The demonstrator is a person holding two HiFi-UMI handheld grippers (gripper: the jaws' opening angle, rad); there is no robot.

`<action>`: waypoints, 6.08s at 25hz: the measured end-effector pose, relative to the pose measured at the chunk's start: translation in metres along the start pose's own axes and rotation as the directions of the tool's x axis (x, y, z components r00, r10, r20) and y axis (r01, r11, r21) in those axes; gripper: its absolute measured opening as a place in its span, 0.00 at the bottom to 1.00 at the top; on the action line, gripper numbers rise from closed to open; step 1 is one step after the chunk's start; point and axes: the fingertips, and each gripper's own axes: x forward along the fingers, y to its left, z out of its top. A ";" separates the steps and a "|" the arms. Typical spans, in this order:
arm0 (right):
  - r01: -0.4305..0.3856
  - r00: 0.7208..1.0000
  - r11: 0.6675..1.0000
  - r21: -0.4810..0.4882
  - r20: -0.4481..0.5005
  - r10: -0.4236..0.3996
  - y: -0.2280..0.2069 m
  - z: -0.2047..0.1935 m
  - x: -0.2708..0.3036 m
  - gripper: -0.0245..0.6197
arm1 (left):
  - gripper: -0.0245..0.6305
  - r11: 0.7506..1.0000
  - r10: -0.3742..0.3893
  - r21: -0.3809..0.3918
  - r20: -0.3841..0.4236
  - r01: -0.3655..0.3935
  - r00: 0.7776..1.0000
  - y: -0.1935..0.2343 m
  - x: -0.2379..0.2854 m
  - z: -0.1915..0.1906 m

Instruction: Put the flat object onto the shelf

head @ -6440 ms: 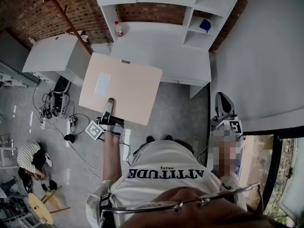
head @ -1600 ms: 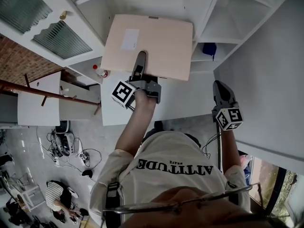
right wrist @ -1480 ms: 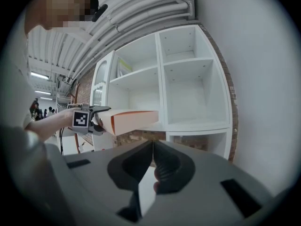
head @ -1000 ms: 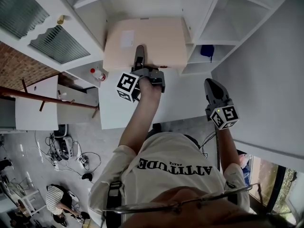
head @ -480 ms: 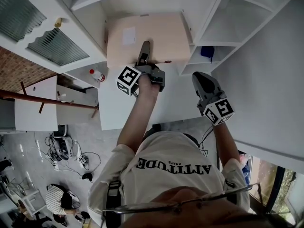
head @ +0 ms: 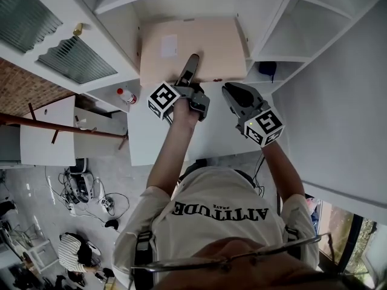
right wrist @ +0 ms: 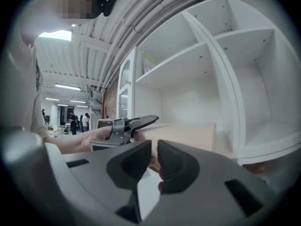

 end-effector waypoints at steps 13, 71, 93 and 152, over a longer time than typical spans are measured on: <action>-0.166 0.984 0.986 0.034 -0.065 0.168 0.027 -0.013 0.053 0.14 | 0.75 0.981 -0.178 0.021 -0.328 0.195 0.928 -0.026 -0.020 -0.030; -0.028 0.999 0.999 0.016 -0.041 0.029 0.017 -0.019 0.022 0.11 | 0.11 0.773 0.033 0.612 -0.303 0.168 0.953 0.016 -0.182 0.038; 0.168 0.986 0.981 0.097 -0.011 -0.168 -0.014 -0.060 -0.214 0.08 | 0.07 0.598 0.207 0.792 -0.001 -0.125 0.978 -0.002 -0.296 -0.065; 0.276 0.960 0.960 -0.040 0.057 -0.274 0.063 -0.040 -0.223 0.08 | 0.07 0.476 0.252 0.864 0.048 -0.167 0.967 -0.021 -0.382 -0.039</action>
